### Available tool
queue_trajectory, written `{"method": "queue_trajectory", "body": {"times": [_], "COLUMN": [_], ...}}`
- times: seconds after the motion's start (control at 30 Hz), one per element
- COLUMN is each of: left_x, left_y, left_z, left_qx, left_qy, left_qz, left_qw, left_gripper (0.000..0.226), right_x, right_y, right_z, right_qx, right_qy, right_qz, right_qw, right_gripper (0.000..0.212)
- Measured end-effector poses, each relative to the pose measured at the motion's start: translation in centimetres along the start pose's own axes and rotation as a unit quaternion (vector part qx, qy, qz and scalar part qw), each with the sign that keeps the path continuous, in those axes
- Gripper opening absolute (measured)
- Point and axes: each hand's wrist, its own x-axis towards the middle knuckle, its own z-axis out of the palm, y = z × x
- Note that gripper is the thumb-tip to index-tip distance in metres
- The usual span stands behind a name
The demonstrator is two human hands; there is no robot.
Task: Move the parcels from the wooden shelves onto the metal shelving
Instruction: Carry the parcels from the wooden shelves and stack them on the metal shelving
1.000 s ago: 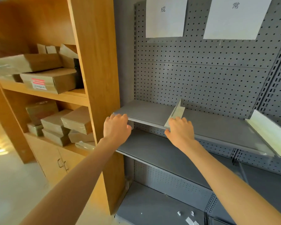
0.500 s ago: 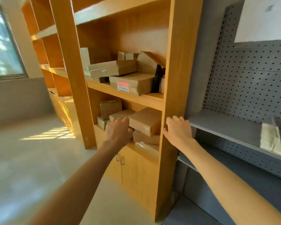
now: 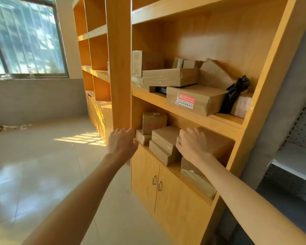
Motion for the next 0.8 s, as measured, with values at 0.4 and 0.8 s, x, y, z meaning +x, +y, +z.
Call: {"method": "queue_trajectory", "body": {"times": [0.4, 0.8], "left_x": [15.8, 31.7], "left_y": [-4.1, -3.3], "left_z": [4.8, 8.9], "left_qx": [0.000, -0.067], "left_qy": [0.036, 0.049], "left_qz": [0.013, 0.090], "left_qw": [0.999, 0.992], "left_gripper": [0.025, 0.028], "right_x": [16.7, 28.8], "right_y": [-2.8, -1.8], "right_z": [4.7, 5.6], "right_qx": [0.032, -0.022], "right_qy": [0.044, 0.098], "right_qz": [-0.002, 0.071], "right_qw": [0.999, 0.992], "right_gripper": [0.029, 0.024]}}
